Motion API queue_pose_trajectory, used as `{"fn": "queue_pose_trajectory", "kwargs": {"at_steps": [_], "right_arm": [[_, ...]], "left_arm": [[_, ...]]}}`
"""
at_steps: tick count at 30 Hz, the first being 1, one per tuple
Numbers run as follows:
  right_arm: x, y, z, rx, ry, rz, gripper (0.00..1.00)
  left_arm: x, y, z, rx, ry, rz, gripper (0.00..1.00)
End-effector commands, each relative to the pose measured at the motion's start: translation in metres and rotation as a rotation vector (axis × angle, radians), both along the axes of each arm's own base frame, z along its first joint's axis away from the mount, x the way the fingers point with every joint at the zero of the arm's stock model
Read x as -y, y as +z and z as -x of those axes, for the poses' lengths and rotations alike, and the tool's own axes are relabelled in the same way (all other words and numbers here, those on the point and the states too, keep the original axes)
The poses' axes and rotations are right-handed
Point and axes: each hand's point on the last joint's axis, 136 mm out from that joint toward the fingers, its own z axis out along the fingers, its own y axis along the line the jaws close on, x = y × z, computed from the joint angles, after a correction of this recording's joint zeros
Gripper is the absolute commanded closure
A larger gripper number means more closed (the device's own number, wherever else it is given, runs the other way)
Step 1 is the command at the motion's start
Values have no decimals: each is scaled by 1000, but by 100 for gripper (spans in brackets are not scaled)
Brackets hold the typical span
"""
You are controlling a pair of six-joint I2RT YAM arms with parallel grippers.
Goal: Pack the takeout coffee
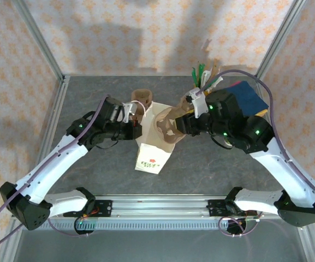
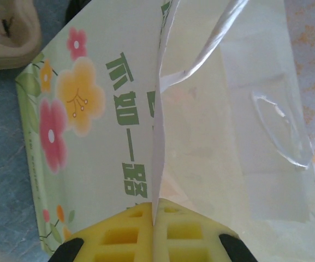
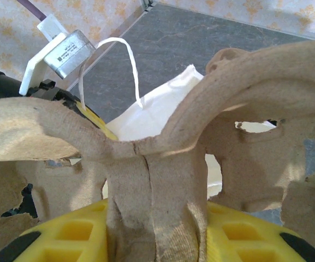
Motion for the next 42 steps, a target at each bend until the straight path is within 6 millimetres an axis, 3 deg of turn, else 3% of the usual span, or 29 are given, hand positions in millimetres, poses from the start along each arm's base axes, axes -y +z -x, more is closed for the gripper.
{"fn": "queue_pose_trajectory", "kwargs": {"at_steps": [1,7,14,26,42], "right_arm": [[-13,6,-3,42,55,-10,64],[-37,-11,-15,15,139,56,64],[-57,-35,-20,-15,243,131,65],[-75,-33,-15,64,423,165,64],[-71,-95,-15,-19,449,267,63]], "left_arm": [[-4,4,6,44,-39,35,100],[-13,-7,9,30,-42,29,100],[-18,-7,9,37,-57,48,100],[-13,-3,16,42,-126,55,100],[-9,1,15,48,-151,66,100]]}}
